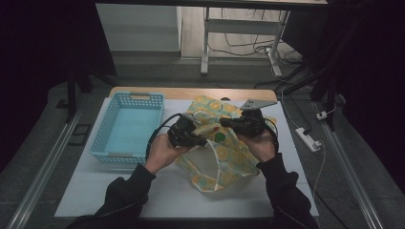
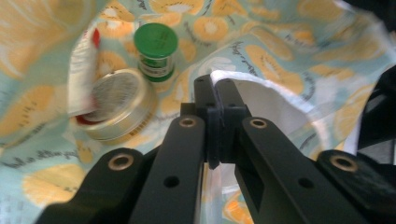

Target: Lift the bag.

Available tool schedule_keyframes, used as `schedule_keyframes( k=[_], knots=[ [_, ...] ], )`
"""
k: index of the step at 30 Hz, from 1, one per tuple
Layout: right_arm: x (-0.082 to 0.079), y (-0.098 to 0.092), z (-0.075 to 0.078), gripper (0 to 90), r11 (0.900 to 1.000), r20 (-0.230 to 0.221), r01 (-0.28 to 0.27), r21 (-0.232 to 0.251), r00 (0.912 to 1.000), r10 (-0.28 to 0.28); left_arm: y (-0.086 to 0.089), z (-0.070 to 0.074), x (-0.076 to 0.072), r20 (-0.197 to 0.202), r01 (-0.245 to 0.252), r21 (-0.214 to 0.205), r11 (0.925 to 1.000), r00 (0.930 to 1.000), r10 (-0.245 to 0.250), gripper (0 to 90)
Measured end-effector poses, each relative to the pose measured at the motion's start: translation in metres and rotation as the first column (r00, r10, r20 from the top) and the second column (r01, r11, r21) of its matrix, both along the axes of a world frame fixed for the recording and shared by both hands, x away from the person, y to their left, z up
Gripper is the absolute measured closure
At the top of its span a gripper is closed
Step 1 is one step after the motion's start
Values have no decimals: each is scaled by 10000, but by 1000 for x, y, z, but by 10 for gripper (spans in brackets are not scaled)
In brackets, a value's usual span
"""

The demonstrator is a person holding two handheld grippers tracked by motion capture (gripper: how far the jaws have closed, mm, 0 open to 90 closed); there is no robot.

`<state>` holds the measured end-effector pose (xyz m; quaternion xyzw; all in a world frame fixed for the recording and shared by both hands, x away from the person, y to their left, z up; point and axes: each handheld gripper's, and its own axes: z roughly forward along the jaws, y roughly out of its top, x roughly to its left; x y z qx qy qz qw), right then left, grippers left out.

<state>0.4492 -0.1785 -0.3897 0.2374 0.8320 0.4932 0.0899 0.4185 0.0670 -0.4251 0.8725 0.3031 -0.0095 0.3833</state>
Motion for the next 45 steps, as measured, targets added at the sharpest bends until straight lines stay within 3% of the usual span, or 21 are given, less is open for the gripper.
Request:
schedule_keyframes(
  k=[8, 14, 25, 29, 38, 45],
  knots=[
    [0, 7, 7, 900, 9998, -50, -177, -51, 9998, 177, 8, 21, 7, 71, -9, -227, 9997, 10000, 10, 892],
    [-2, 11, 18, 900, 9994, 59, -336, -39, 9994, 336, 19, 36, 15, -118, -120, -897, 9959, 9999, 110, 892],
    [-4, 15, 37, 900, 9992, 283, -387, 85, 9989, 384, 26, 73, 21, 268, -128, -879, 9960, 9995, 153, 892],
    [-5, 17, 47, 900, 9989, 395, -463, 91, 9982, 459, 29, 84, 24, 283, -114, -1146, 9933, 9995, 147, 892],
    [-4, 19, 68, 900, 9990, 630, -441, -27, 9970, 442, 31, 107, 26, 515, -144, -1203, 9926, 9985, 208, 892],
    [-5, 21, 84, 900, 9989, 846, -465, -7, 9953, 464, 37, 124, 28, 687, -181, -1477, 9889, 9972, 285, 892]
  ],
)
